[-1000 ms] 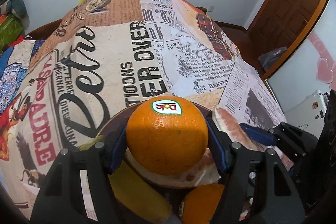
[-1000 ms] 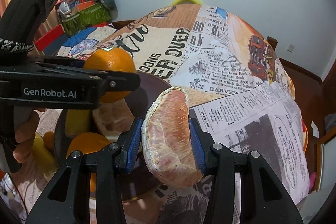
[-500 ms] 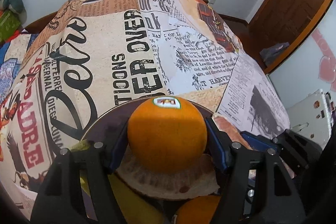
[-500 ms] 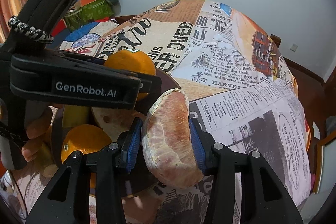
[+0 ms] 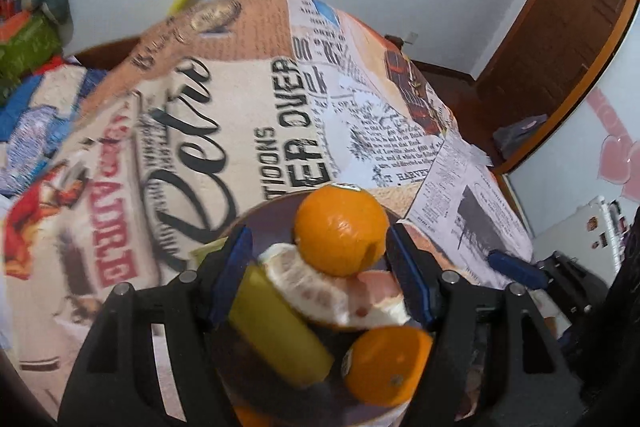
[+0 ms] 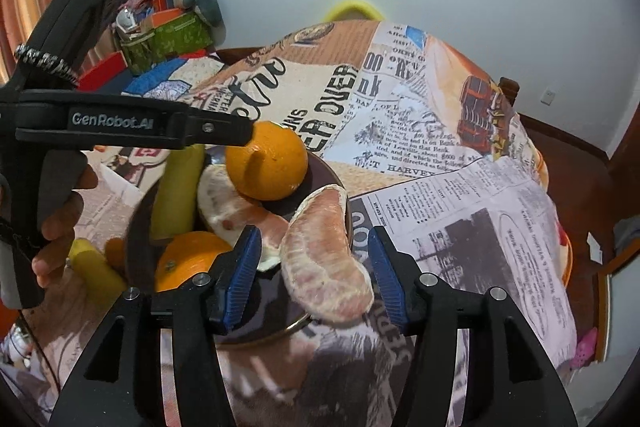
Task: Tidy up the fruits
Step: 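Lower both fruits onto the purple plate and open both grippers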
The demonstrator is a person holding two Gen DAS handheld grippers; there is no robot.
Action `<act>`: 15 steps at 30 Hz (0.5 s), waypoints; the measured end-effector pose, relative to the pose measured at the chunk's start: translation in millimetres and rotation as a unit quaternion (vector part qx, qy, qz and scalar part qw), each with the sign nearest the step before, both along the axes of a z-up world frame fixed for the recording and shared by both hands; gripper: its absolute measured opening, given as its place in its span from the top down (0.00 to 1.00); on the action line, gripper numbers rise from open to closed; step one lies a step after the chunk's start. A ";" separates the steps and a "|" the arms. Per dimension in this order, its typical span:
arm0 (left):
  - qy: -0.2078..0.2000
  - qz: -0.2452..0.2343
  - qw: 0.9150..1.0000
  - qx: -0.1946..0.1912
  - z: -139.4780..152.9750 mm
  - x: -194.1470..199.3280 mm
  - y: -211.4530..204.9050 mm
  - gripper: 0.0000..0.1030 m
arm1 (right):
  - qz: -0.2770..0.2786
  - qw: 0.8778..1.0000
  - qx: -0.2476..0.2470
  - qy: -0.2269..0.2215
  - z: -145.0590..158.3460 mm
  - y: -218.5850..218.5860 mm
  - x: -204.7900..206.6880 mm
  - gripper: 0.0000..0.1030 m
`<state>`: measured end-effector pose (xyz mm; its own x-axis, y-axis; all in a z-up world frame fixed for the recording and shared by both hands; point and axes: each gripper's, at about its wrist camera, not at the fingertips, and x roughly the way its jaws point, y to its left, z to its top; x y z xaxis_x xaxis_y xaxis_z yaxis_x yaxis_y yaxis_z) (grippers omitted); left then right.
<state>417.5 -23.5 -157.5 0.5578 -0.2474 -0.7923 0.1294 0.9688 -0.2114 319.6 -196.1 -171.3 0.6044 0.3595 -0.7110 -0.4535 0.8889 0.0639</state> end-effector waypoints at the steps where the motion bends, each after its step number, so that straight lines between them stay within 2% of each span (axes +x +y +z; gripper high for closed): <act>1: -0.006 0.001 1.000 0.007 3.8 -5.8 2.1 0.33 | -0.001 1.000 0.001 -0.002 2.5 -0.2 -3.1 0.49; 9: -0.044 0.005 0.998 0.048 32.0 -61.8 18.9 0.33 | -0.001 1.000 0.010 -0.026 27.6 2.7 -33.7 0.49; 15: -0.042 0.005 0.999 0.034 38.3 -101.7 41.0 0.33 | 0.006 0.999 0.013 -0.043 39.8 9.2 -61.5 0.42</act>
